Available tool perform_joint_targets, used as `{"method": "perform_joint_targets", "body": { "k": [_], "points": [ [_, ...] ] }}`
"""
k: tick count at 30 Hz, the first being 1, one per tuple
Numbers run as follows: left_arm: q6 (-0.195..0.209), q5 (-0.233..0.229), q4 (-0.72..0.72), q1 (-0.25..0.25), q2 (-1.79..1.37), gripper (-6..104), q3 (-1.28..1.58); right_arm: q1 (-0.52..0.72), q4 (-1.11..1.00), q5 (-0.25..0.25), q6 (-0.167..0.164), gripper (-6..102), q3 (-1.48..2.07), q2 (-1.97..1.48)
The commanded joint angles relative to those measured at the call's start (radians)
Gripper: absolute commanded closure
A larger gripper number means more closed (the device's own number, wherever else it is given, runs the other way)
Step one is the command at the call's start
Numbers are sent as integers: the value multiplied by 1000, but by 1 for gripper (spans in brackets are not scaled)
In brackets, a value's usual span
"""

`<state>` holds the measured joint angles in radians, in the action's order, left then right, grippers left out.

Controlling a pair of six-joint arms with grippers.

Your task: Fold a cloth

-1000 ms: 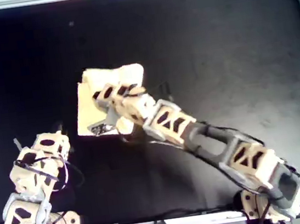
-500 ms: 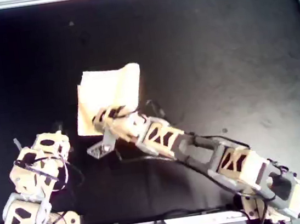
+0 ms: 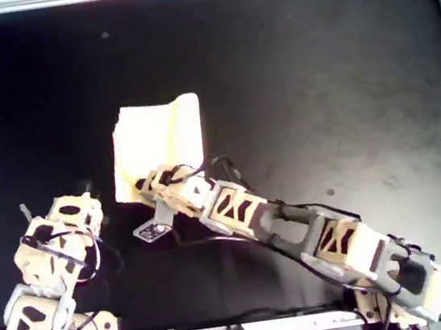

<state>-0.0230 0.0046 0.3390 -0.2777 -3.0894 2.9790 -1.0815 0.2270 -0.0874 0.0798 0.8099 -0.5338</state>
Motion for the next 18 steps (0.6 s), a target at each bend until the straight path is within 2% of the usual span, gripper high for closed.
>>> {"method": "perform_joint_targets", "body": {
  "k": [1,7,9,12,15,18],
  "points": [
    [-2,-6,-12,8,-18,20,-51,-2,-12,-5,-5,38,-124,-74],
    [-2,-9,-12,9,-18,20,-49,-2,2,-6,-5,38,-117,-150],
    [-2,-26,-12,9,-18,20,-49,-2,5,-6,-5,38,-95,-198],
    [-2,-80,-12,9,-18,20,-49,2,5,-6,-14,38,-32,-278],
    [-2,-133,-12,9,-18,20,-49,-2,6,-6,-80,38,48,-354],
    [-2,-161,-12,8,-18,20,-49,-2,6,-6,-149,38,146,-420]
  ]
}}
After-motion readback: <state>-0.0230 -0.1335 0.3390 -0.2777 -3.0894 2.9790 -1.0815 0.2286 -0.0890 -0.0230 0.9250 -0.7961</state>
